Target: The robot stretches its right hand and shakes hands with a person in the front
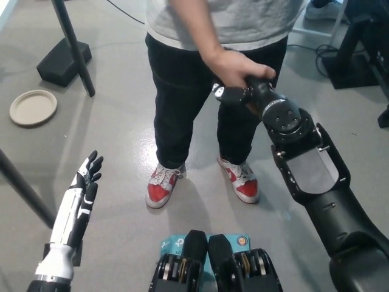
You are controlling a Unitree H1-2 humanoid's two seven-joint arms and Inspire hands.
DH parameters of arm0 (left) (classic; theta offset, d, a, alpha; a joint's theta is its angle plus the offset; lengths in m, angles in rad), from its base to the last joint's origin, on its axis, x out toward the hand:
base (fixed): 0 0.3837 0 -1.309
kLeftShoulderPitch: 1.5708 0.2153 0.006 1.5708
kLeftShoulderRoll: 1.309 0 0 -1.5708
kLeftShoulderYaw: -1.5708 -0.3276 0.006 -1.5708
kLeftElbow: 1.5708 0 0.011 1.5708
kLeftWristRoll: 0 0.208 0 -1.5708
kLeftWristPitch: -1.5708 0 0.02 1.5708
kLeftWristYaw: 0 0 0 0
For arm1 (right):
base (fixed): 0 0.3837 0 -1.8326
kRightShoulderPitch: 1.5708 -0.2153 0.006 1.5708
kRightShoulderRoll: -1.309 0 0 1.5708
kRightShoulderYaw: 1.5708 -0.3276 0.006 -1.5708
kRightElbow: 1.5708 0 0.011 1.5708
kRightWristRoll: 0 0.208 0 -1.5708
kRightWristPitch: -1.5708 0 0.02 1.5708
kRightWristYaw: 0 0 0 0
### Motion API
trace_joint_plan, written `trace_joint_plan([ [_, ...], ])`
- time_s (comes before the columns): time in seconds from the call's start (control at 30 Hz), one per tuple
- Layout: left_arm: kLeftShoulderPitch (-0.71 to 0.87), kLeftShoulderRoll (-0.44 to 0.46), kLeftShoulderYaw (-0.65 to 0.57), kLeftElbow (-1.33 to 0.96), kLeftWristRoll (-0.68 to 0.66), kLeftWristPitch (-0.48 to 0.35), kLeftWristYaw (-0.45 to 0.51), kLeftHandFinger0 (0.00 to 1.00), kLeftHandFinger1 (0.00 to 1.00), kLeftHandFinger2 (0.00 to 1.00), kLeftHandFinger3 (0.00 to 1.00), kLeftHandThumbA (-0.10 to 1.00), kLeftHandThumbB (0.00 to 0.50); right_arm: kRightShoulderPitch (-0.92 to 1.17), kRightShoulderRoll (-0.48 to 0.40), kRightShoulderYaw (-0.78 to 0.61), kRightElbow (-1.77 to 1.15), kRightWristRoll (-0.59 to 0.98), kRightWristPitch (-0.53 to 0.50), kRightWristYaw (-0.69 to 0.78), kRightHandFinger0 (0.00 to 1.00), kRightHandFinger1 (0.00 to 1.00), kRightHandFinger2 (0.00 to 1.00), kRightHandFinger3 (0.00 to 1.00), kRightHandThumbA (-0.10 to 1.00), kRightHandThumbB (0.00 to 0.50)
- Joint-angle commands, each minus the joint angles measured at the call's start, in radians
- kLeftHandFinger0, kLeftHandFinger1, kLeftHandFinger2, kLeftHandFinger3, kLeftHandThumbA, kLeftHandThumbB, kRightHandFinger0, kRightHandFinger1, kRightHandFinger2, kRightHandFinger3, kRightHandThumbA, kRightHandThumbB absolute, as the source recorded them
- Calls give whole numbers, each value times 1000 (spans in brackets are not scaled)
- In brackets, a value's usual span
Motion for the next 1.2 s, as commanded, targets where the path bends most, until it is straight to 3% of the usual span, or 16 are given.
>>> trace_joint_plan([
  [0.0, -16, 23, -5, -21, 11, -1, -6, 1000, 1000, 1000, 1000, 1000, 133, 24, -42, 30, -325, -10, 46, 77, 1000, 1000, 1000, 1000, 639, 423],
  [0.17, -17, 23, -4, -21, 4, 0, -7, 1000, 1000, 1000, 1000, 1000, 132, 58, -66, 41, -536, -5, 113, 122, 1000, 1000, 1000, 1000, 683, 450],
  [0.2, -17, 22, -5, -21, 1, -2, -7, 1000, 1000, 1000, 1000, 1000, 119, 68, -80, 35, -669, 15, 143, 146, 1000, 1000, 1000, 1000, 683, 450],
  [0.23, -17, 20, -4, -21, -3, -4, -7, 1000, 1000, 1000, 1000, 1000, 116, 81, -98, 27, -864, 45, 184, 182, 1000, 1000, 1000, 1000, 735, 490],
  [0.3, -19, 25, -5, -15, 7, -12, -6, 1000, 1000, 1000, 1000, 1000, 113, 84, -103, 5, -994, 49, 184, 216, 1000, 1000, 1000, 1000, 746, 499],
  [0.47, -19, 27, -6, -18, 21, 0, -2, 1000, 1000, 1000, 1000, 1000, 128, 90, -95, -38, -1185, 88, 184, 242, 1000, 1000, 1000, 1000, 652, 453],
  [0.5, -21, 27, -7, -17, 19, -3, -4, 1000, 1000, 1000, 1000, 1000, 123, 87, -97, -41, -1214, 97, 184, 237, 1000, 1000, 1000, 1000, 677, 482],
  [0.57, -22, 27, -8, -18, 14, 0, -7, 1000, 1000, 1000, 1000, 1000, 124, 84, -92, -46, -1225, 88, 184, 244, 1000, 1000, 1000, 1000, 688, 490],
  [0.67, -22, 25, -7, -19, 27, 2, 1, 1000, 1000, 1000, 1000, 1000, 131, 80, -85, -48, -1198, 82, 184, 244, 1000, 1000, 1000, 1000, 632, 452],
  [0.83, -30, 25, -9, -16, 26, 1, 0, 1000, 1000, 1000, 1000, 1000, 126, 63, -63, -54, -1025, -33, 184, 288, 1000, 1000, 1000, 1000, 721, 500],
  [1.0, -33, 29, -13, -23, 29, 12, -3, 1000, 1000, 1000, 1000, 1000, 138, 23, -73, -31, -761, -72, 184, 267, 1000, 1000, 1000, 1000, 699, 446],
  [1.17, -32, 30, -14, -21, 28, 16, 0, 1000, 1000, 1000, 1000, 1000, 151, -48, -64, 9, -421, -98, 184, 214, 1000, 1000, 1000, 1000, 724, 459],
])
